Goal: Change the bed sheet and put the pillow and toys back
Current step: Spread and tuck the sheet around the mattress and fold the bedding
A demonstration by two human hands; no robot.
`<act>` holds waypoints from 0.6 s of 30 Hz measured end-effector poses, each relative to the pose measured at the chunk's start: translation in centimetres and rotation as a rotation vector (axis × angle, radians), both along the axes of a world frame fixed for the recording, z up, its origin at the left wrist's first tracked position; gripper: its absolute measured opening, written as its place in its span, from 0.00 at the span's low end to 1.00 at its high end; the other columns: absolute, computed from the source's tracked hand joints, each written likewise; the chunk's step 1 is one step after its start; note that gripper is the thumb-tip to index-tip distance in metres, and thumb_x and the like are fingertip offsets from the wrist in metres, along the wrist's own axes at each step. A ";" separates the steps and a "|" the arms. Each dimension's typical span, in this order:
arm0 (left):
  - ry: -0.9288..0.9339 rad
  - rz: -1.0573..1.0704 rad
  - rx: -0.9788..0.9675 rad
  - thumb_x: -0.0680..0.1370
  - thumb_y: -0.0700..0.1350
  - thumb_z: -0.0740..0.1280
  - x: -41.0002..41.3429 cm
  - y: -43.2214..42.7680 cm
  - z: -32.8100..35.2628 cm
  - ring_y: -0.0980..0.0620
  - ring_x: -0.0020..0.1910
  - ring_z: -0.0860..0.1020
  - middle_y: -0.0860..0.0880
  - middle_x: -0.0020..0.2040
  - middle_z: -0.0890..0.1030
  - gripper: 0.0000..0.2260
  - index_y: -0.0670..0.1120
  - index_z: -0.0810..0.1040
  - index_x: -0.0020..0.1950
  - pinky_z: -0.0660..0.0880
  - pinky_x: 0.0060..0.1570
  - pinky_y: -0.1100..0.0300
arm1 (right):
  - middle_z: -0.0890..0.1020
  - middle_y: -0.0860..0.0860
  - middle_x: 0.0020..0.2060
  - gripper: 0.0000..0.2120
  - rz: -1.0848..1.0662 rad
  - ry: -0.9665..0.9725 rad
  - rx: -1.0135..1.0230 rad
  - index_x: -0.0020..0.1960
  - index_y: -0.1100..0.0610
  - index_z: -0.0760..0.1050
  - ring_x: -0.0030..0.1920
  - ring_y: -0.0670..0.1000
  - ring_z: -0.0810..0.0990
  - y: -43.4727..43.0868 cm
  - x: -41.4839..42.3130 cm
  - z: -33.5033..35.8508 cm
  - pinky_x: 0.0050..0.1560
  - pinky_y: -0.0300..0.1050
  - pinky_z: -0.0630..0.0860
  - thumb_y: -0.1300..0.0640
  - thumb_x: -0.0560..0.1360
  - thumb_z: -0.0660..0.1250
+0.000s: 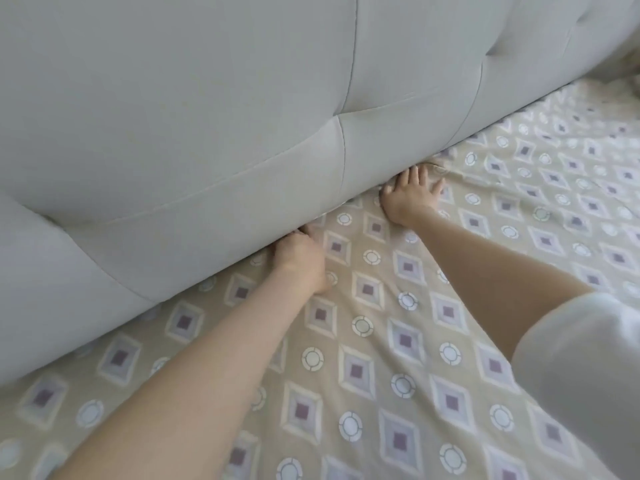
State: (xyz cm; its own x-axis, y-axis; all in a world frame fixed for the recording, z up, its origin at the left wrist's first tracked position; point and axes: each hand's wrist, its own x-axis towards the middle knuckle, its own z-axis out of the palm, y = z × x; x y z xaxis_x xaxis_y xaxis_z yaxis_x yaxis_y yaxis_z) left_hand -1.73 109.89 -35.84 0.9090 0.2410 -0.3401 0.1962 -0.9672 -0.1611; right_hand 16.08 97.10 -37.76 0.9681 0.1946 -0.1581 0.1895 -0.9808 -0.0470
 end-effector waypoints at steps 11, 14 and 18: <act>-0.339 0.095 -0.563 0.81 0.58 0.54 -10.4 8.1 -2.4 0.55 0.77 0.52 0.56 0.78 0.52 0.27 0.53 0.52 0.78 0.49 0.73 0.58 | 0.59 0.52 0.75 0.26 0.392 -0.057 0.145 0.77 0.55 0.55 0.77 0.59 0.47 3.3 -11.1 -1.2 0.75 0.56 0.41 0.51 0.79 0.47; -0.348 0.167 -0.559 0.82 0.57 0.53 -13.6 9.7 -2.1 0.55 0.76 0.53 0.56 0.78 0.54 0.25 0.54 0.53 0.78 0.50 0.73 0.58 | 0.58 0.54 0.76 0.28 0.390 -0.037 0.185 0.77 0.59 0.54 0.77 0.59 0.45 5.2 -14.4 -1.0 0.76 0.54 0.41 0.51 0.79 0.49; -0.334 0.257 -0.571 0.81 0.56 0.54 -17.3 11.6 -2.1 0.53 0.76 0.54 0.55 0.77 0.56 0.25 0.53 0.56 0.77 0.51 0.74 0.56 | 0.62 0.54 0.73 0.26 0.542 -0.057 0.195 0.76 0.57 0.56 0.76 0.58 0.50 7.7 -20.4 -1.0 0.75 0.54 0.42 0.53 0.79 0.51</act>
State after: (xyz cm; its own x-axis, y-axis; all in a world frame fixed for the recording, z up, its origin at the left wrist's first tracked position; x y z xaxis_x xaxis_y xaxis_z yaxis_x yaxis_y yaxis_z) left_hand -19.01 121.52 -37.93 0.9250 0.3289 -0.1902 0.3799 -0.7989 0.4662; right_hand -4.31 104.83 -38.72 0.7279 0.6854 -0.0200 0.6700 -0.7171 -0.1920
